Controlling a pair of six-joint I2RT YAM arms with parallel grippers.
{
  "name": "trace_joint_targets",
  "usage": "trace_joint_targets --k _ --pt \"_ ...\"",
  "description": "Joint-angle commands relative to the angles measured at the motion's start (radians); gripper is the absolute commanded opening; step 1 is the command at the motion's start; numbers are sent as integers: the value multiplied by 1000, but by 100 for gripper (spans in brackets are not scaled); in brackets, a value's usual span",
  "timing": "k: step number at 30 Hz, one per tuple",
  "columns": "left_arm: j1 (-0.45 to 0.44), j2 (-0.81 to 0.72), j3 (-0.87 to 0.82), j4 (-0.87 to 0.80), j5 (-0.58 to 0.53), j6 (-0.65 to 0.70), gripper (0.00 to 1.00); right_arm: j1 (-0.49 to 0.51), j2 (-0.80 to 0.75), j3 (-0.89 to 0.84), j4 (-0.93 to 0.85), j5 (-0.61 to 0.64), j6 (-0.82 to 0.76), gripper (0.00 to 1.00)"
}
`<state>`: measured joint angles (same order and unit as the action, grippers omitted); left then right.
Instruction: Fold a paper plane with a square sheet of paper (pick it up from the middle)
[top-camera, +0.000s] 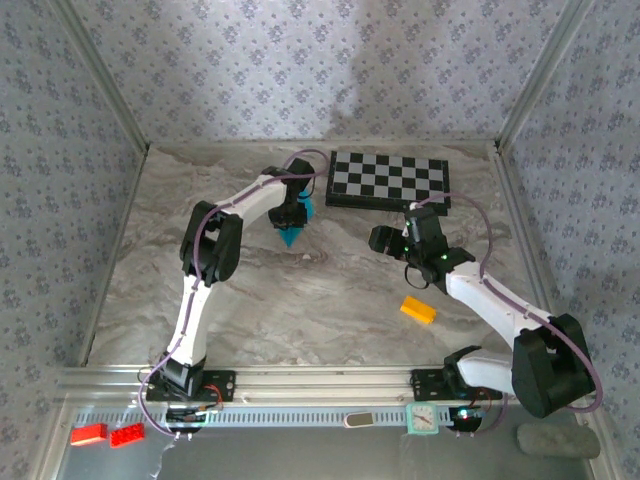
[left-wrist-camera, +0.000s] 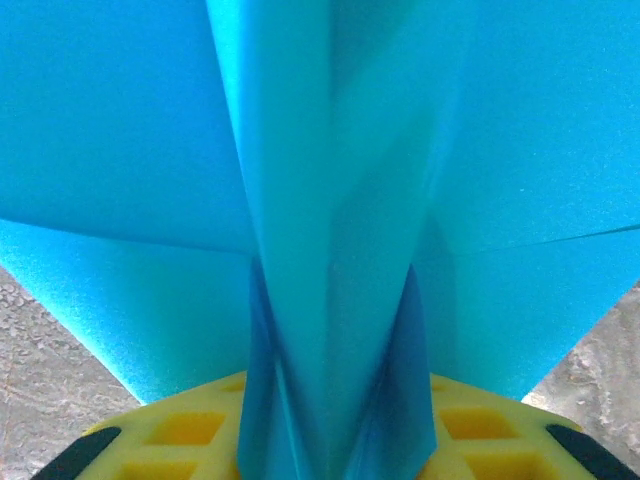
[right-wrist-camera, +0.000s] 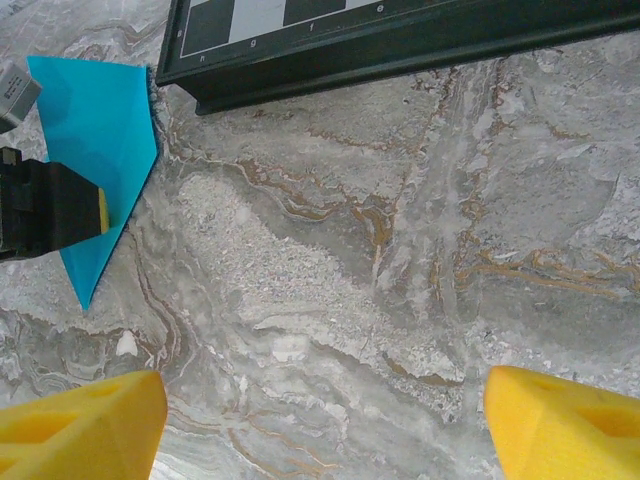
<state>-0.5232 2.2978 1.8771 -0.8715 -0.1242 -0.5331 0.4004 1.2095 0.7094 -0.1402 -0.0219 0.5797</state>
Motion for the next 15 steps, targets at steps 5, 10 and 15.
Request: trace_joint_targets --k 5,10,15 --pt "19 44 -41 14 47 -51 37 -3 5 -7 -2 -12 15 84" --pt "31 45 -69 46 94 -76 37 -4 11 -8 0 -12 17 84" --pt "32 40 -43 24 84 -61 37 -4 13 -7 1 -11 19 84"
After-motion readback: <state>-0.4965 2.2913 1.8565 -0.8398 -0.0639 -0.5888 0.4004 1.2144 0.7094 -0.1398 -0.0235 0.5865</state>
